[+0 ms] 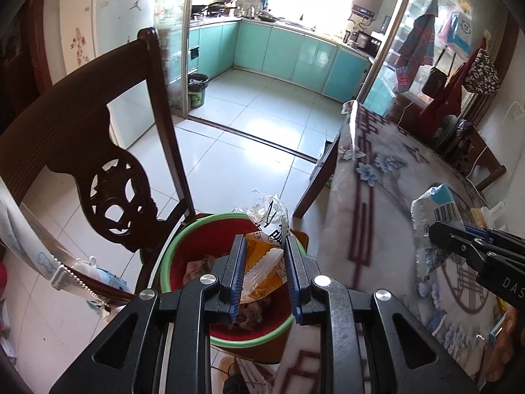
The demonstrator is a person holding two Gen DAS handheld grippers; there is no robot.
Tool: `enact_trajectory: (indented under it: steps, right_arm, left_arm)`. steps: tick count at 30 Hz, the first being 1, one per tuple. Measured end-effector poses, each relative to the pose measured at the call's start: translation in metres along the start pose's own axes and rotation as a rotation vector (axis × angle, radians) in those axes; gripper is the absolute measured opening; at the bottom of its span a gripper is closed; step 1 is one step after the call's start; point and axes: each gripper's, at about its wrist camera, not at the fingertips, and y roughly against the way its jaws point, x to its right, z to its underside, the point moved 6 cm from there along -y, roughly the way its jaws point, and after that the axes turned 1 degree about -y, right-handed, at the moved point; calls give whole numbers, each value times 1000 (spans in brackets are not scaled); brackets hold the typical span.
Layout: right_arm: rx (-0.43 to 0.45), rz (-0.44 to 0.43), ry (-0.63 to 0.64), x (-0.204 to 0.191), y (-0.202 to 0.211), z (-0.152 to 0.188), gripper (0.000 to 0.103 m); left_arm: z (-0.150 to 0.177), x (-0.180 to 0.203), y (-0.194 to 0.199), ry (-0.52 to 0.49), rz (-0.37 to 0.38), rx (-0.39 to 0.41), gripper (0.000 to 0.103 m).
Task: Collect trash
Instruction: 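Carry both snack packets over the red bucket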
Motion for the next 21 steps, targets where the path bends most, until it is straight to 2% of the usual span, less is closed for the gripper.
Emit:
enact_trajectory:
  steps: [12, 21]
  right_arm:
    - [-48, -20, 16, -28, -25, -4, 25]
    - [-105, -61, 26, -49, -50, 1, 25]
  left_arm:
    - [-4, -29, -25, 5, -16, -45, 20]
    - [4, -42, -57, 8, -22, -116, 20]
